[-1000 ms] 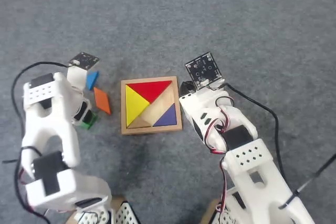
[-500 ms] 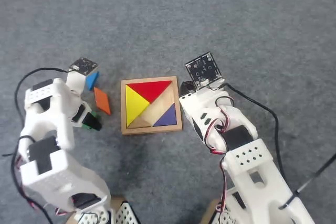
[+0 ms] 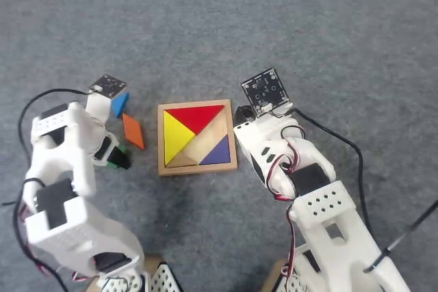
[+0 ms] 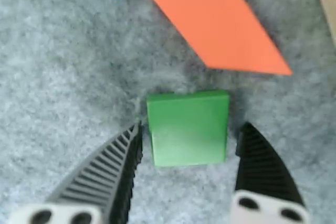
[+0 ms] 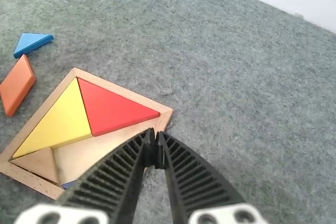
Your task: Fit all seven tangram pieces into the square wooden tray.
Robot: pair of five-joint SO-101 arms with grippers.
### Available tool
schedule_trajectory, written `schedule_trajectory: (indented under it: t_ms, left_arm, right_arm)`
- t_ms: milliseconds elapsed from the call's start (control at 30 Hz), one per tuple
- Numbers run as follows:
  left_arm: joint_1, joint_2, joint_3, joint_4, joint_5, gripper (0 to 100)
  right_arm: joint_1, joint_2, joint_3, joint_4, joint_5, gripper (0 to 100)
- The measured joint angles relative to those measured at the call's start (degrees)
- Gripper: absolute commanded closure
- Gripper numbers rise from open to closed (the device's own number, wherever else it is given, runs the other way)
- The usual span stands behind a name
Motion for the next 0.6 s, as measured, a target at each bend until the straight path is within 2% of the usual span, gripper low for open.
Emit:
schedule_trajectory:
  t_ms: [167,600]
  left_arm:
    - [0.26,-0.09,-0.09,1.85,0.88,80]
    - [0.97,-0.26,0.00,3.08,3.16,80]
  right_arm:
    - [0.00,0.00,0.00,0.00,0.00,99.0]
    - [0.00,2.29,0.00,-2.11,0.00,99.0]
